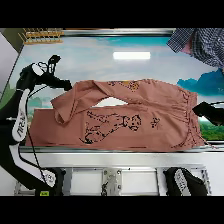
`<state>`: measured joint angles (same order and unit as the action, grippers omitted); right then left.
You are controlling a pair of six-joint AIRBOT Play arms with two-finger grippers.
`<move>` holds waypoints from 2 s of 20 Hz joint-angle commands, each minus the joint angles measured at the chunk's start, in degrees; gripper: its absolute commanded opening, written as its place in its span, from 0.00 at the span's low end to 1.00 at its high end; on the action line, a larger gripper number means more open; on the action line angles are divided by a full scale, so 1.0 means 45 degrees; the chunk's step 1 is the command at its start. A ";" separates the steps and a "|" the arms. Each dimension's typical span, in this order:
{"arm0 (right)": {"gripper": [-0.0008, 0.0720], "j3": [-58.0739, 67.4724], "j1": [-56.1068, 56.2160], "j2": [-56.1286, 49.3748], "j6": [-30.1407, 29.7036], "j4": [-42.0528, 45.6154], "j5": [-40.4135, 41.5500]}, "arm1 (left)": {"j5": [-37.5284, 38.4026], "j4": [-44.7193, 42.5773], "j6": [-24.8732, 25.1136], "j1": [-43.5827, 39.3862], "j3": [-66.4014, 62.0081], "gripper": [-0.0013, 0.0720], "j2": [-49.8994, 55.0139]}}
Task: Fold the clothes and pants, and hang the long-sleeved shirts on hangers.
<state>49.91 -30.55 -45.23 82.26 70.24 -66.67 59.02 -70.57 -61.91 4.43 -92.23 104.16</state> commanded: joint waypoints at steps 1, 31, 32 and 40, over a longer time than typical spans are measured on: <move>0.81 -0.0010 0.0010 -0.0010 0.0010 0.0005 -0.0155 | 0.0529 0.0724 0.0063 -0.0107 -0.2055 0.87 0.2059; 0.81 -0.0699 0.0010 0.0005 -0.0520 -0.0719 -0.0189 | 0.8267 -0.6494 -0.5523 -0.4828 0.8233 0.40 -0.8432; 0.81 -0.0699 0.0010 0.0005 -0.0588 -0.0719 -0.0185 | 0.7694 -0.6173 -0.5586 -0.5042 0.9607 0.92 -0.8927; 0.81 -0.0709 0.0010 -0.0005 -0.0578 -0.0758 -0.0146 | 0.2628 -0.6290 -0.7461 -0.4507 0.8223 0.97 -1.0686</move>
<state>46.74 -30.55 -45.23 79.68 67.00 -67.33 81.23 -99.11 -91.46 -16.88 -51.37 57.32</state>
